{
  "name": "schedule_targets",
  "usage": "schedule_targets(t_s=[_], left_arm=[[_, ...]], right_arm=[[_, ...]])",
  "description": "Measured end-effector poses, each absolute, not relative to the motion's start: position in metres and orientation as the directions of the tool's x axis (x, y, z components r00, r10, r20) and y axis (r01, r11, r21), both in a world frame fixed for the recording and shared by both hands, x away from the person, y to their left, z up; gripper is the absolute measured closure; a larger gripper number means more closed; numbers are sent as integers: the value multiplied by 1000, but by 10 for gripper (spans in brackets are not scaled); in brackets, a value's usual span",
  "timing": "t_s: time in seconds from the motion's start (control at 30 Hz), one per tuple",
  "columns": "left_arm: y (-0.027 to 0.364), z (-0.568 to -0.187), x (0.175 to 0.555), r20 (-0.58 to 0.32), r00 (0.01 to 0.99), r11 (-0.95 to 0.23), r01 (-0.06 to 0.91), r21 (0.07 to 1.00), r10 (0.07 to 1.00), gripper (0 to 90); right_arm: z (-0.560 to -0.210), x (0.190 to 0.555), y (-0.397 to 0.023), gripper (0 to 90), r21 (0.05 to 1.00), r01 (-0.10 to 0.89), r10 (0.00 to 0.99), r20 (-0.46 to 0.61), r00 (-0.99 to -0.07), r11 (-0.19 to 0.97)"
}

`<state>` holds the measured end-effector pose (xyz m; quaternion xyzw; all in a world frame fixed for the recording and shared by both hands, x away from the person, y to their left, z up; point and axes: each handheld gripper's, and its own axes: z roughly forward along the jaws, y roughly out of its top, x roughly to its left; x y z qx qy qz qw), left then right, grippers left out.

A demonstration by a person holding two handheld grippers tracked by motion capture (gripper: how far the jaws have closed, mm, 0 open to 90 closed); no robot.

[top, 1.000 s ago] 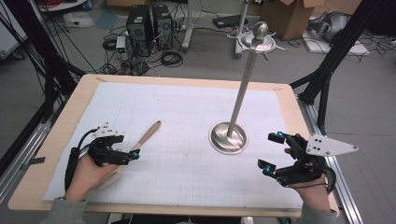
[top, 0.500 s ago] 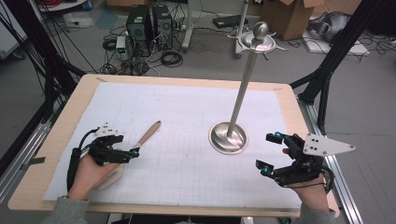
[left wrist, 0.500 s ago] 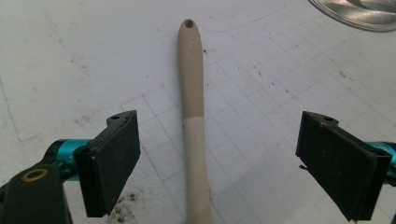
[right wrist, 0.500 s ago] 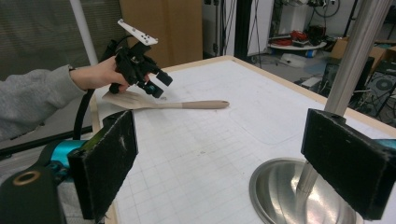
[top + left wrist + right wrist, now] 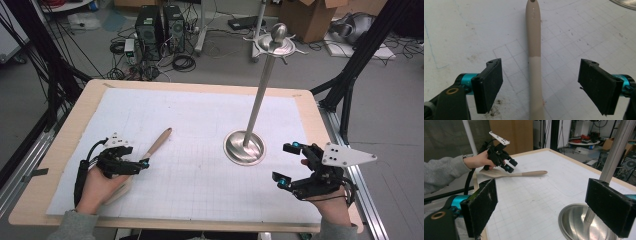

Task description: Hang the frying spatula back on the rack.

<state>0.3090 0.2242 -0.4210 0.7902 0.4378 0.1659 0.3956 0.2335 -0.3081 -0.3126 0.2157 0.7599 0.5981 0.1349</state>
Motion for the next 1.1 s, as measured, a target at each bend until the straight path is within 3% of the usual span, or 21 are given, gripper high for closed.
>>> schedule_targets(t_s=[0.43,1.1], left_arm=[[226,-429,308,-69,552,-324,580,748,831,399],[220,-438,307,-26,599,-406,574,711,801,491]], right_arm=[[-314,235,-307,97,967,163,487,48,-872,197],[-316,236,-306,97,963,176,484,57,-873,202]])
